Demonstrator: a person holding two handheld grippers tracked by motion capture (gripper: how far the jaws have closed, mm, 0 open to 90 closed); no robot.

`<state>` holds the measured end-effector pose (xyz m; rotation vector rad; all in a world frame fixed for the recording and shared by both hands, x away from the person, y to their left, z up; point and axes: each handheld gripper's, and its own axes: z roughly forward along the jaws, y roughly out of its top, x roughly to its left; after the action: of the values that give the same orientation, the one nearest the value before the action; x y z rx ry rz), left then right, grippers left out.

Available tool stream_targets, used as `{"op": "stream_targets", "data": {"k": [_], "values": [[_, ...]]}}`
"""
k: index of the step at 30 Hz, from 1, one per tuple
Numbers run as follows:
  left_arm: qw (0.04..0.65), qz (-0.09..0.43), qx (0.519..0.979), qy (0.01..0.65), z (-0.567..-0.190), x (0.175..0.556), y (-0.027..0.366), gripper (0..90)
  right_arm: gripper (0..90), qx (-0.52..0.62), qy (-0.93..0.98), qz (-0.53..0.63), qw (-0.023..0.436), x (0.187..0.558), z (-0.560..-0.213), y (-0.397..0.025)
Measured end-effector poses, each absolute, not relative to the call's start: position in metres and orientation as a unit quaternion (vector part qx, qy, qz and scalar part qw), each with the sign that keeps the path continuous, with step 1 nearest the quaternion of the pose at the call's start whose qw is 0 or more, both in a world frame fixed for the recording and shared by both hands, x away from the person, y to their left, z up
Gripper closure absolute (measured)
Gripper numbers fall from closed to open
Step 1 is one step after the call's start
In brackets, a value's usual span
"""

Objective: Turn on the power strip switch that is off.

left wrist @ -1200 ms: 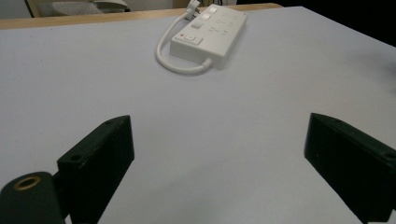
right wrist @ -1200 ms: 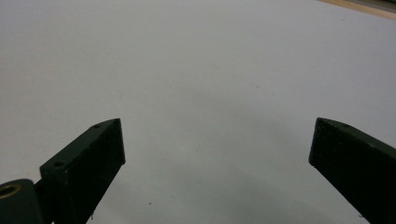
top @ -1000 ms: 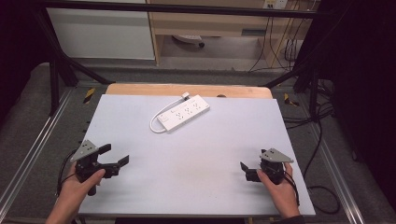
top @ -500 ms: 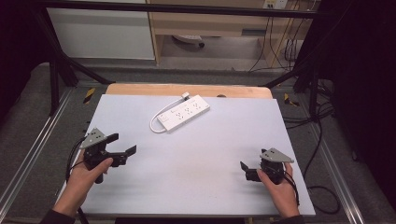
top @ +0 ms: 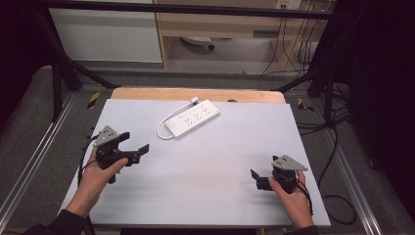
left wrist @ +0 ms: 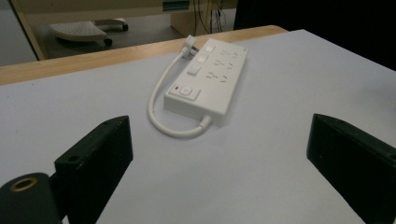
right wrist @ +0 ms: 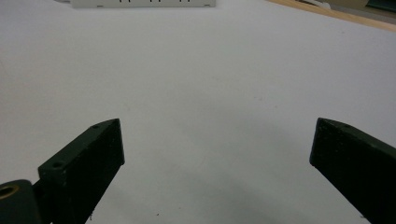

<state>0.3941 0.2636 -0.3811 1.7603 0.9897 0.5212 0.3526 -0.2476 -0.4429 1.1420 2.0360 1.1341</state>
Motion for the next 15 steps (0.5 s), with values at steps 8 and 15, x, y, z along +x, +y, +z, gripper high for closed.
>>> {"op": "stream_targets", "data": {"k": [8, 15], "values": [[0.51, 0.224, 0.722, 0.411, -0.373, 0.415, 0.242, 8.0, 3.5, 0.418, 0.76, 0.42, 0.269, 0.353, -0.443, -0.246], [0.503, 0.228, 0.729, 0.405, -0.372, 0.432, 0.227, 8.5, 3.5, 0.417, 0.759, 0.423, 0.266, 0.352, -0.443, -0.246]]}}
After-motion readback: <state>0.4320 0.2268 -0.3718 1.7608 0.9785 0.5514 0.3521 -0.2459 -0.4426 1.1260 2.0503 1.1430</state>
